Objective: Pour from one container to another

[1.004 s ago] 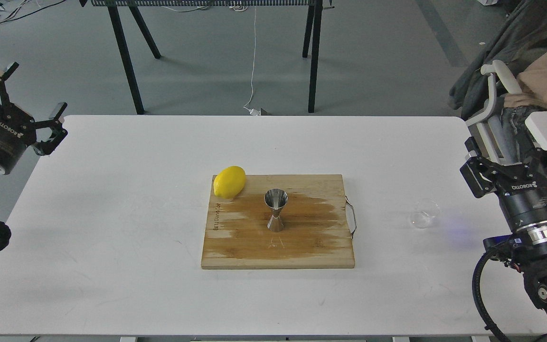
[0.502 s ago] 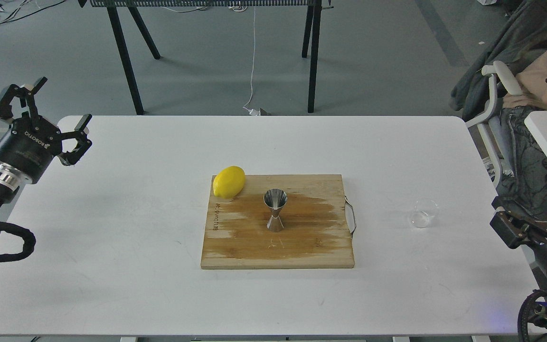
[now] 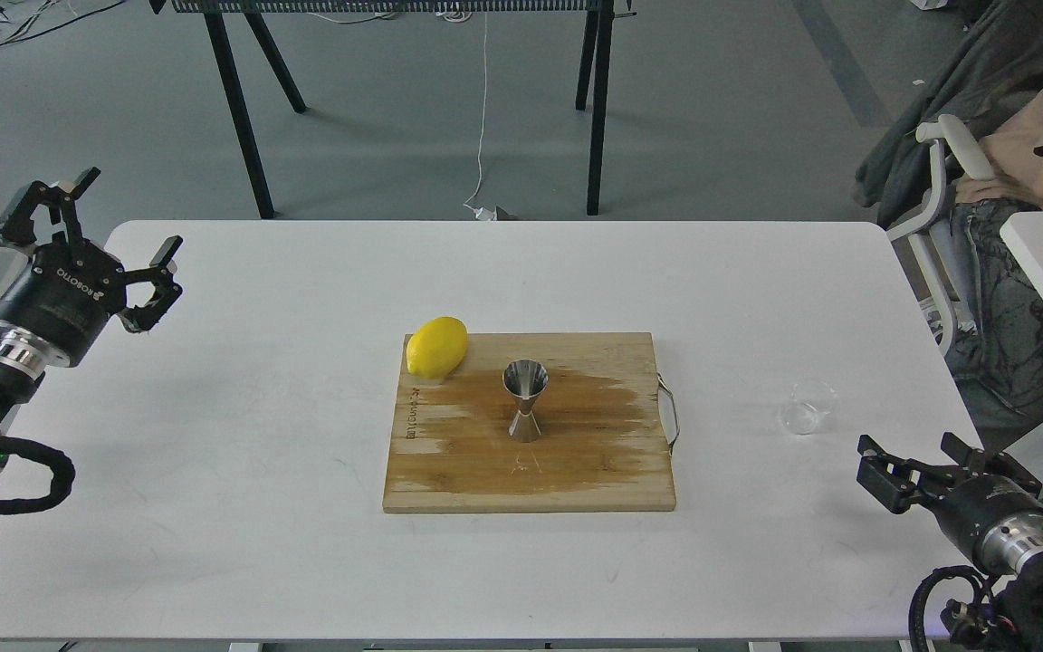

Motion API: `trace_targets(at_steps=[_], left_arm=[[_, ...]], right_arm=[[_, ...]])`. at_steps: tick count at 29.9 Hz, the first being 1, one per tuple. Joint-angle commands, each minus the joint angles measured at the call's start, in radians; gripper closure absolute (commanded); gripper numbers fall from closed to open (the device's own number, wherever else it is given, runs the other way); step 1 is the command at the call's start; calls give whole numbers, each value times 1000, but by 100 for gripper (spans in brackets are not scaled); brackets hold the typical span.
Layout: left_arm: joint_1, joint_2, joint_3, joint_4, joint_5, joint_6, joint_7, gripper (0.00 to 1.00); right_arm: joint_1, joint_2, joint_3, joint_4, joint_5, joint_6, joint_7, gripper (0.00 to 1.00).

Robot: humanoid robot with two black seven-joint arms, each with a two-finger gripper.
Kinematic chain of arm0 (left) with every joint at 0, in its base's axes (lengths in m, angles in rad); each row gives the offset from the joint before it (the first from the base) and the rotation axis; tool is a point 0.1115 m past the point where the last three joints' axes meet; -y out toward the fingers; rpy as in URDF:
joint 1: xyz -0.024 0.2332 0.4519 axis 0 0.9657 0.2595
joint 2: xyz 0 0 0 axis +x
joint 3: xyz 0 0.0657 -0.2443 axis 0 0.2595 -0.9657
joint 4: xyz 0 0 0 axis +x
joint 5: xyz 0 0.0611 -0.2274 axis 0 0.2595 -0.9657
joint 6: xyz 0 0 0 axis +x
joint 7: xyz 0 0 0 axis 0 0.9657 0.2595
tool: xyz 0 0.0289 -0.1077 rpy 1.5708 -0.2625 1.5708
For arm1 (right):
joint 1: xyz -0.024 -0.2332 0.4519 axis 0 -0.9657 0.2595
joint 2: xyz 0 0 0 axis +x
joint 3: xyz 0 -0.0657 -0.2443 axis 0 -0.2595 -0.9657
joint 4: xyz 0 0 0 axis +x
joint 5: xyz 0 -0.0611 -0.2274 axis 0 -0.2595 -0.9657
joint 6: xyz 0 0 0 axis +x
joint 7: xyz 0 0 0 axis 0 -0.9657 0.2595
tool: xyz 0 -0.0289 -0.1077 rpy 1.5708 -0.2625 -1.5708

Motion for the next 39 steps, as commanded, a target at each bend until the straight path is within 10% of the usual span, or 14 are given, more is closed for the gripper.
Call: trace_targets(at_steps=[1, 39], left_arm=[[1, 0, 0, 0, 0, 0, 0, 0], [38, 1, 0, 0, 2, 0, 0, 0]], right_arm=[[49, 0, -28, -13, -29, -61, 13, 1], [366, 118, -210, -269, -132, -213, 37, 10]])
